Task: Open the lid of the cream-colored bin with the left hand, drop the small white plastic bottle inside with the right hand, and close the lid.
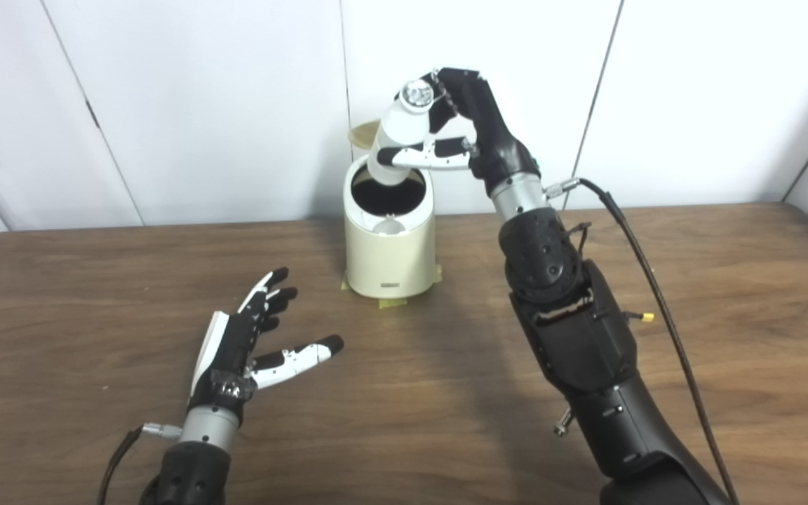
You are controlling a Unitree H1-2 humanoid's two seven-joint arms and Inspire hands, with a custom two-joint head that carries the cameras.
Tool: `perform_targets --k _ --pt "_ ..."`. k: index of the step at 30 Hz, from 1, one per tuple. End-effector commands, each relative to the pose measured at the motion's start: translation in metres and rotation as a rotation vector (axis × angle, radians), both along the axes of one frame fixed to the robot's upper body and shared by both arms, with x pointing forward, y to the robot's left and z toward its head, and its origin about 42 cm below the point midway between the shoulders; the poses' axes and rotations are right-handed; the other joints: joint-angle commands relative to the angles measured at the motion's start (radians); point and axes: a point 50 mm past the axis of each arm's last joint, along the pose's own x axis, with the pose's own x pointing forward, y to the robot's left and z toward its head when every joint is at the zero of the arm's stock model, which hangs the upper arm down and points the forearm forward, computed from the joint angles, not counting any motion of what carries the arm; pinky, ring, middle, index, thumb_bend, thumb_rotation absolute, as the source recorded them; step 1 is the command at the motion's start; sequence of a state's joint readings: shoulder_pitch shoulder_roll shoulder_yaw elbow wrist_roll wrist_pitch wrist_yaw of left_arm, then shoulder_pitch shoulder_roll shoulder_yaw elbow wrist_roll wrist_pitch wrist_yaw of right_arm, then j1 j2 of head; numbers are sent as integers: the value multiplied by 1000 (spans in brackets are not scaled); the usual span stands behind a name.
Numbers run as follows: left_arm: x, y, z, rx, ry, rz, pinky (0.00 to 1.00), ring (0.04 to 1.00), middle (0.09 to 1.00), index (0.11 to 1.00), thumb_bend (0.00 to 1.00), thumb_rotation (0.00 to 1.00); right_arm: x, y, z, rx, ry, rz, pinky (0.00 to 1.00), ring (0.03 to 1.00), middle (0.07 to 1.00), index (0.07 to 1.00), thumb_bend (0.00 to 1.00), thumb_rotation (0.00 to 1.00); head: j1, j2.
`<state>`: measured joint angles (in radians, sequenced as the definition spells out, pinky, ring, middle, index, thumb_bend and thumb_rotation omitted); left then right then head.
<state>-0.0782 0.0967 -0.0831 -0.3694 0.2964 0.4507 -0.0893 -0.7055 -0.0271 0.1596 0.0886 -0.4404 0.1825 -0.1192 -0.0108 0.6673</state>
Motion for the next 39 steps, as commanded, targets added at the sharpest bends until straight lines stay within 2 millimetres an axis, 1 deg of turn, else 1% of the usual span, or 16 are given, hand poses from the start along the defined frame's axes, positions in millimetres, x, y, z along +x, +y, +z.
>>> perform_targets --k 1,12,17,20,27,31,35,39 --pt "3 -3 19 1 -96 -4 892 888 862 953 836 215 2 10 32 28 -121 26 410 454 503 470 520 0 -1 1" --pt "0 -7 22 -6 -99 -17 858 874 862 948 837 206 13 19 14 58 -83 20 392 446 501 475 520 0 -2 9" --pt "1 -8 22 10 -100 -20 865 883 866 950 832 218 15 25 12 90 -88 32 390 448 503 473 520 0 -3 10" --pt "0 -8 21 5 -97 -16 882 889 865 949 832 216 17 27 12 115 -89 39 351 463 511 482 502 0 0 10" --pt "-1 -8 21 2 -97 -10 859 873 863 947 835 219 20 30 11 123 -100 29 353 455 496 485 502 0 0 10" --pt "-1 -7 21 -7 -99 -5 867 881 861 948 832 209 20 30 10 124 -115 27 350 452 494 486 502 0 0 12" --pt "-2 -7 22 -17 -99 -2 853 873 861 947 832 197 21 26 10 114 -133 20 344 450 495 488 501 0 4 21" --pt "-2 -7 23 -11 -101 -1 844 868 862 948 834 200 19 22 6 72 -151 4 342 447 497 490 501 0 3 24"
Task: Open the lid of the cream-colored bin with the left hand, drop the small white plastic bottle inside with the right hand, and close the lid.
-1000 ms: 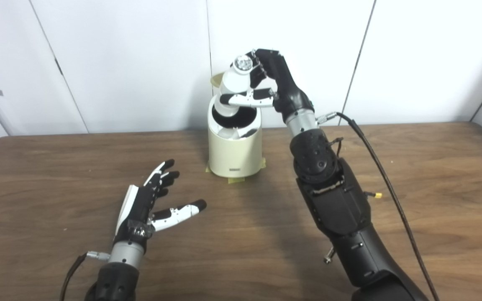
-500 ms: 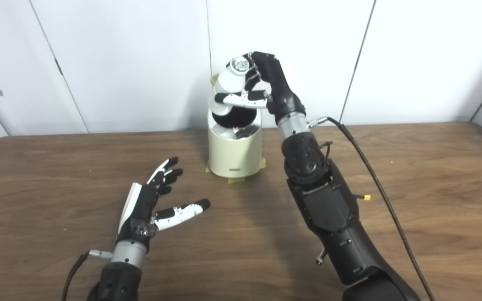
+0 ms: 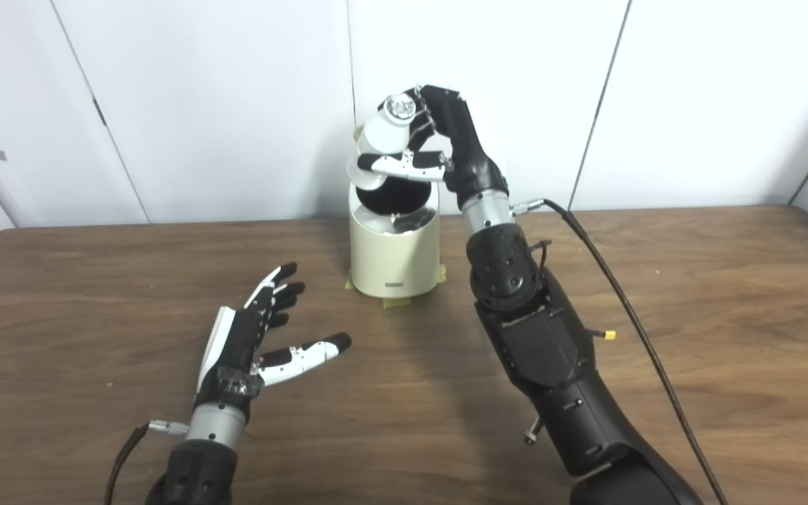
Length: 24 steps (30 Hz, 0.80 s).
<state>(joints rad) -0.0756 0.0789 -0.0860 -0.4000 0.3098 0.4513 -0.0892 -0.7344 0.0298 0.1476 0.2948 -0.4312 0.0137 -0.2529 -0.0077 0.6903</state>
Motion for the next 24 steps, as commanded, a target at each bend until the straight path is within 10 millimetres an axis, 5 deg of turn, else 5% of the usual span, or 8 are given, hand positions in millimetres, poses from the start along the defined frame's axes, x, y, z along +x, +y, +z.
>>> perform_targets --k 1,24 --pt "1 -1 16 2 -72 0 841 868 860 948 834 202 1 1 31 -8 -136 5 342 446 497 490 501 0 -1 2" --pt "3 1 20 -5 -68 -7 838 855 849 935 842 200 2 0 17 -134 -231 13 351 425 483 504 501 0 -5 14"
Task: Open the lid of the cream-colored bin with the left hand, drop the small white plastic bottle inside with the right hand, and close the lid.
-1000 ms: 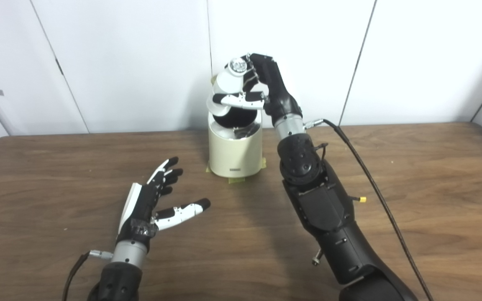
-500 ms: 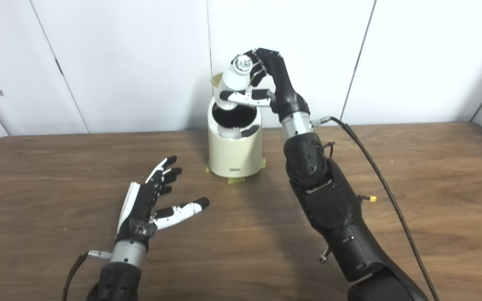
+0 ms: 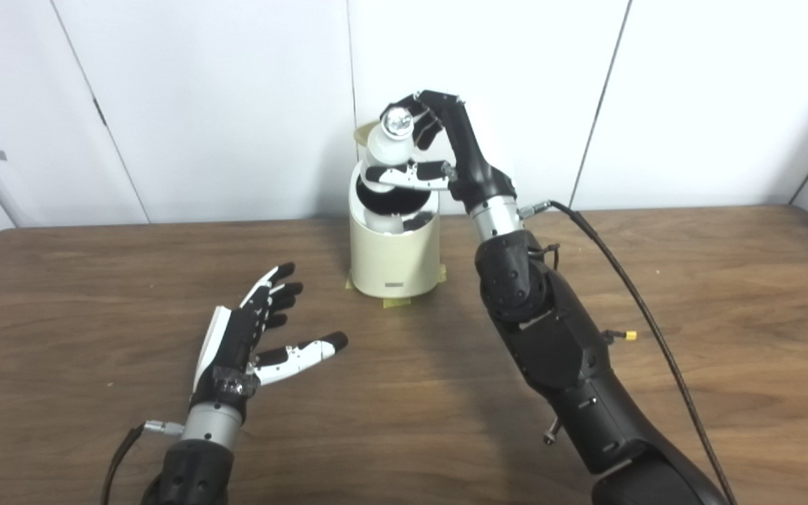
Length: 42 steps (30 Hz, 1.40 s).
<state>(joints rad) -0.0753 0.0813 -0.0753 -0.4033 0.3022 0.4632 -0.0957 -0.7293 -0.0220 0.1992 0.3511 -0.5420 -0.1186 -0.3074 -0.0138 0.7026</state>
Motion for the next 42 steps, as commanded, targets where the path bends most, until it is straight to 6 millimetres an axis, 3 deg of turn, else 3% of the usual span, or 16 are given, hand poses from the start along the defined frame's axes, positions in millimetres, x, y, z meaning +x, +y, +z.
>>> perform_targets --k 1,17,23,42 --pt "3 -2 20 -2 -79 -13 837 856 851 936 841 200 1 7 27 8 -105 29 349 426 484 504 501 0 2 2" --pt "3 -2 20 11 -77 -2 859 866 850 933 850 217 3 10 21 -31 -104 16 351 425 493 497 501 0 3 2" --pt "3 -2 20 7 -79 -4 849 861 847 934 844 206 5 9 17 -132 -152 -11 340 416 494 512 499 0 3 1" --pt "1 -2 17 0 -76 -4 850 870 853 939 841 201 14 -1 0 -214 -127 -42 345 432 495 509 500 0 5 0"
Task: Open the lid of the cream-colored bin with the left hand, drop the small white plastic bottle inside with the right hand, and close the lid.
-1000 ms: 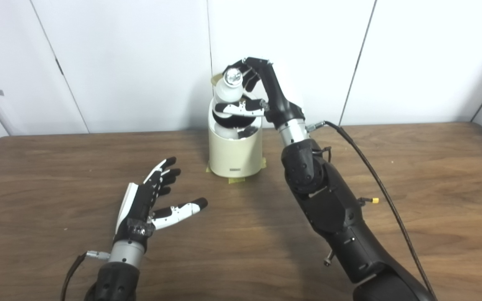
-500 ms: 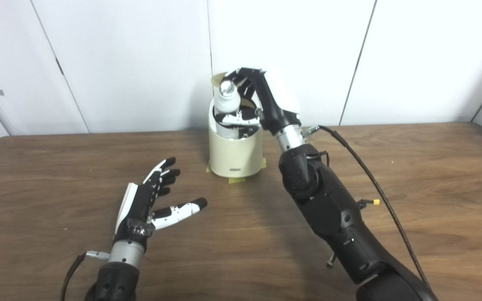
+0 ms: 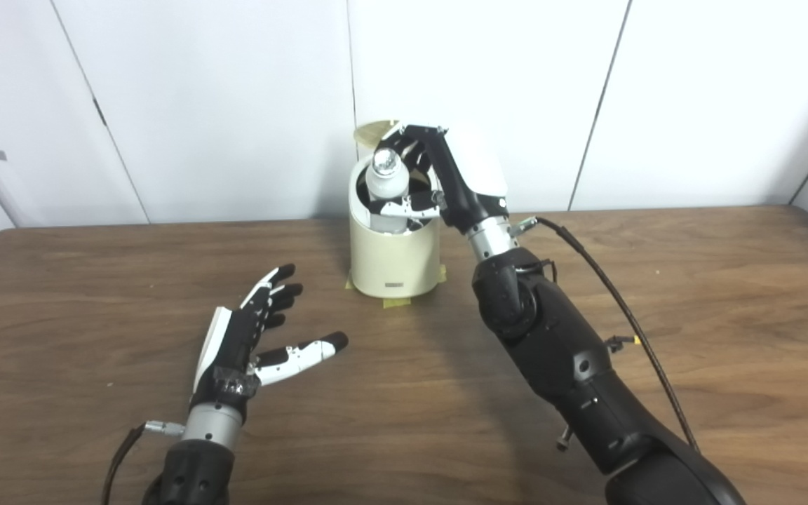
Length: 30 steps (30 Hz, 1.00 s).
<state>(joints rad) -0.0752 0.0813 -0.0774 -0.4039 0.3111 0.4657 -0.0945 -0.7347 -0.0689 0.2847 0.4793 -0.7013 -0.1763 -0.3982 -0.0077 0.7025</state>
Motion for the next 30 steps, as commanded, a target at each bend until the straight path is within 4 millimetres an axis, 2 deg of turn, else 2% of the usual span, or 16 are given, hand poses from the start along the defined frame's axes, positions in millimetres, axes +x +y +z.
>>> perform_targets --k 1,6,8,10,12,13,14,18,19,21,22,25,30 --pt "1 -2 17 -5 -76 -8 852 870 855 939 840 197 8 0 29 0 -70 5 359 441 487 507 501 0 -1 0" --pt "0 -2 17 -3 -77 -10 855 870 855 939 835 198 6 0 28 -32 -50 -17 372 471 505 503 502 0 -1 2" --pt "0 -2 17 1 -75 -9 864 872 854 939 837 205 6 0 28 -41 -49 -21 462 472 511 484 516 0 -1 2" --pt "0 -2 17 5 -74 -8 861 868 853 938 837 207 6 0 27 -48 -47 -19 556 621 532 475 522 0 -1 2" --pt "0 -1 16 2 -73 -5 870 870 852 936 840 211 6 1 27 -55 -48 -22 615 679 544 472 522 0 -2 1" --pt "0 -1 16 1 -72 -4 869 870 853 935 843 209 6 1 27 -57 -47 -24 648 709 639 486 521 73 -2 1" --pt "0 -1 16 0 -72 -3 870 869 852 935 844 210 5 1 27 -59 -44 -26 668 727 682 491 521 99 -3 1" --pt "-1 -1 16 4 -70 -3 859 865 851 933 843 215 4 2 26 -69 -33 -48 719 794 793 497 522 128 -3 1" --pt "-1 -1 16 7 -70 -4 871 868 852 933 843 220 4 2 26 -71 -29 -54 737 821 826 628 690 93 -3 1" --pt "-1 -2 16 0 -72 -8 879 871 854 934 838 213 3 1 25 -73 -18 -62 759 851 863 715 781 81 -4 2" --pt "-1 -2 16 -3 -72 -10 875 871 856 935 833 206 3 1 25 -72 -13 -63 779 870 885 749 799 83 -4 2" --pt "-2 -2 16 10 -72 -9 875 868 855 937 834 214 3 1 26 -72 -5 -68 793 875 890 775 814 96 -5 2" --pt "-2 -3 15 5 -71 -15 853 864 857 937 832 214 2 -1 25 -71 -6 -68 747 847 860 745 815 95 -3 3"
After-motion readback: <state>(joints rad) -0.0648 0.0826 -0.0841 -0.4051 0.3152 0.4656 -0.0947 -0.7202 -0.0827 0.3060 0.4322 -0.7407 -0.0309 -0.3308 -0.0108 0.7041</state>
